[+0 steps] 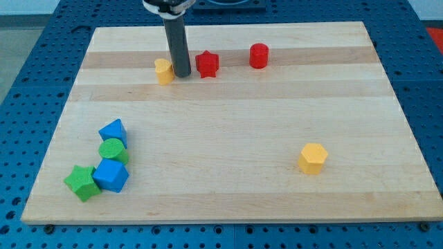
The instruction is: Push the yellow hexagon to the right side of the yellow heart
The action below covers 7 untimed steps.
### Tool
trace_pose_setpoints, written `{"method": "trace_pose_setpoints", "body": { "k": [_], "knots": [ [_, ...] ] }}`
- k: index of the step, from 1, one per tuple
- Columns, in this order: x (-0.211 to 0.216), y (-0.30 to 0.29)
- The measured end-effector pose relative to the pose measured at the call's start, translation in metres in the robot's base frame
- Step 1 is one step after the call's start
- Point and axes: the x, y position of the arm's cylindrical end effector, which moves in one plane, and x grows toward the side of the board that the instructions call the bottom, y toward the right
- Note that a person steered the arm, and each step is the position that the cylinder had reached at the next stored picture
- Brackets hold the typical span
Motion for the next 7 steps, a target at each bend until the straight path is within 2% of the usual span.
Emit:
{"method": "trace_pose_setpoints", "body": {
  "k": [2, 3, 4, 5, 6, 7],
  "knots": [
    [0.014, -0.067],
    [0.018, -0.079],
    [0.039, -0.013],
    [0.079, 0.076],
    [0.105, 0.19],
    [0.175, 0.282]
  ]
}}
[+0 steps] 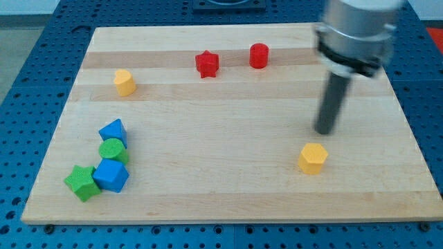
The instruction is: Push the yellow hexagon to the right side of the yellow heart
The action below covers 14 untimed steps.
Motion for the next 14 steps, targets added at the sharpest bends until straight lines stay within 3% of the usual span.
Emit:
{"method": "trace_pose_setpoints", "body": {
  "k": [1, 2, 4, 6, 8, 10, 12, 13, 14],
  "knots": [
    [0.079, 0.05],
    [0.084, -0.007],
    [0.032, -0.081],
    [-0.02, -0.093],
    [-0.026, -0.192],
    [-0.098, -0.233],
    [-0.136, -0.328],
    [-0.141, -0.303],
    [-0.175, -0.305]
  ]
}}
